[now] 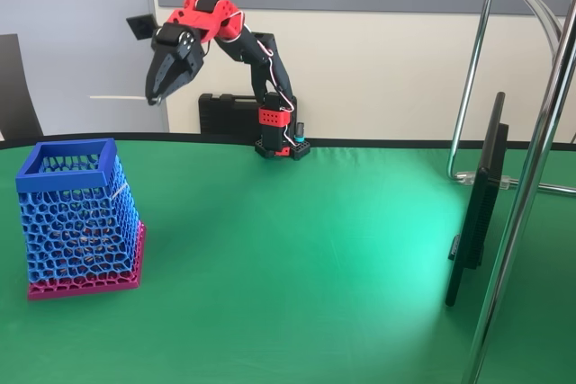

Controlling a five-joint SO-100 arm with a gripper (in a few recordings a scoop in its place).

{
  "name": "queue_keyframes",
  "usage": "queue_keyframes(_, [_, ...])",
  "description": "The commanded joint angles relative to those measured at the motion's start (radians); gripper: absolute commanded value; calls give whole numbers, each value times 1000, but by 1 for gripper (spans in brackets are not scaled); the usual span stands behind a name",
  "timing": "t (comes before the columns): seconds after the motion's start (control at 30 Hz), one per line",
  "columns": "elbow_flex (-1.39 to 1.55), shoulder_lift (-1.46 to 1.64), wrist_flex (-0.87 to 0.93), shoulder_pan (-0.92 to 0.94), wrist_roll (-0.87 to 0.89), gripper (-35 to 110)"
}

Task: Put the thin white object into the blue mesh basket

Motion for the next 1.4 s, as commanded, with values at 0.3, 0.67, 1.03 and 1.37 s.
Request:
queue_keyframes(0.3, [-334, -184, -14, 8, 48, 4])
queue_keyframes(0.67, [-601, -356, -15, 29, 49, 5])
queue_keyframes(1.03, [-589, -425, -224, 140, -20, 3])
queue_keyframes(1.37, [-403, -443, -598, 150, -115, 5])
